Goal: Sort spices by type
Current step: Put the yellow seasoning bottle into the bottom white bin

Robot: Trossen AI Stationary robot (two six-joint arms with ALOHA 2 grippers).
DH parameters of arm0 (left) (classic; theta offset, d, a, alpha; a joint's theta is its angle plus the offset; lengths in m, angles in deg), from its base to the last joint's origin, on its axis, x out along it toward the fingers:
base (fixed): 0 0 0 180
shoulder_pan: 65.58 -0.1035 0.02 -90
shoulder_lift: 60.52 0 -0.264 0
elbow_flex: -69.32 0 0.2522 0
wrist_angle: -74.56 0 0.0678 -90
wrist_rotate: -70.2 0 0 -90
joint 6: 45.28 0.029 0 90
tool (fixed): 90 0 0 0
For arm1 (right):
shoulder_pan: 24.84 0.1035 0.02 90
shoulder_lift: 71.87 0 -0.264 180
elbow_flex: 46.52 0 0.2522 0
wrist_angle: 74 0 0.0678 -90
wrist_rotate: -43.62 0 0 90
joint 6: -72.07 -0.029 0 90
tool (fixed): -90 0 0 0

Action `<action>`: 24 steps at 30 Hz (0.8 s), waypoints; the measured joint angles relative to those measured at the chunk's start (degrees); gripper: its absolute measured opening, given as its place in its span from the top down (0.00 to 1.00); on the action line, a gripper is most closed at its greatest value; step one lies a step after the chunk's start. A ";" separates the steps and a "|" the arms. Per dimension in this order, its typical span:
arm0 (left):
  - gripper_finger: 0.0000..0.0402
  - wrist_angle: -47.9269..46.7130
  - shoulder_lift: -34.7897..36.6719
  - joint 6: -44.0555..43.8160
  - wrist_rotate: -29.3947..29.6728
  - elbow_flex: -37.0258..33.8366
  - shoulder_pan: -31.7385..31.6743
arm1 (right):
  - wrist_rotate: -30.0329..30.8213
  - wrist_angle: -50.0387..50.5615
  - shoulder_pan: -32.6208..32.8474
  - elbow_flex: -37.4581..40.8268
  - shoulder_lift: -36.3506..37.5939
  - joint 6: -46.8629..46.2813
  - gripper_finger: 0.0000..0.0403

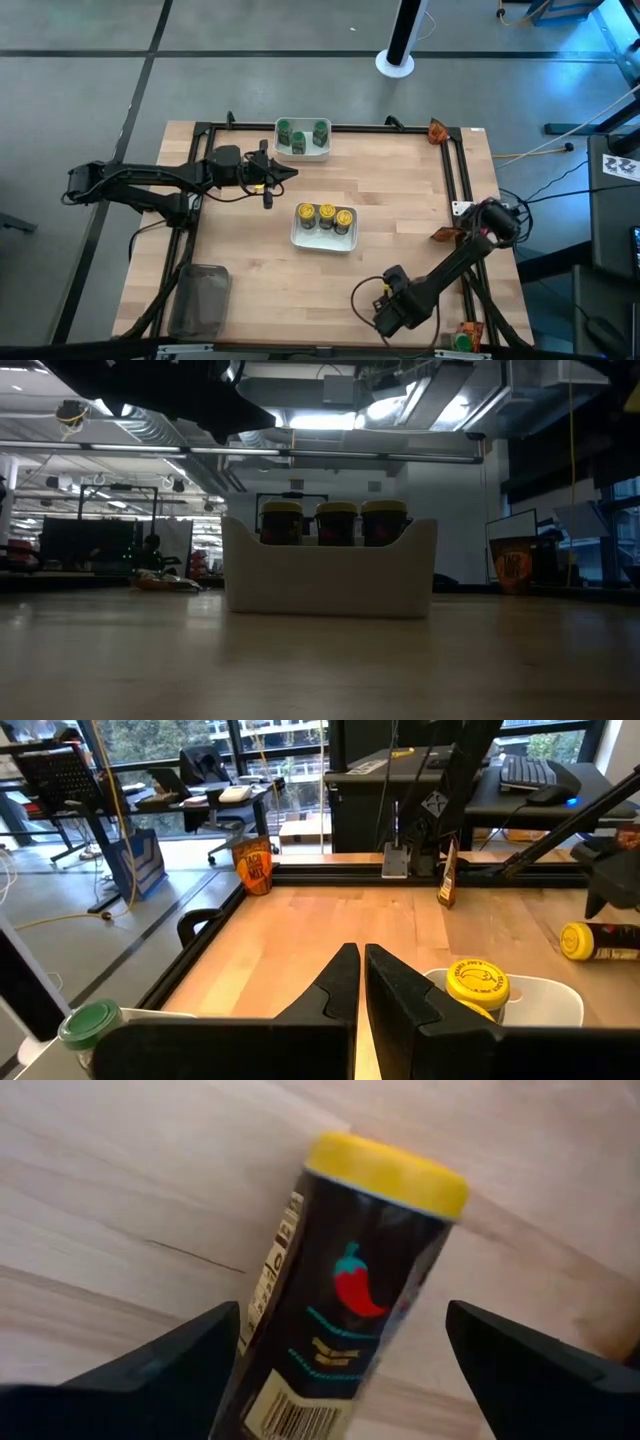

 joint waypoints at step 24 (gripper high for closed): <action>0.98 0.42 0.00 1.18 0.00 0.00 0.01 | 21.40 0.45 -5.72 -7.73 -0.57 25.37 0.58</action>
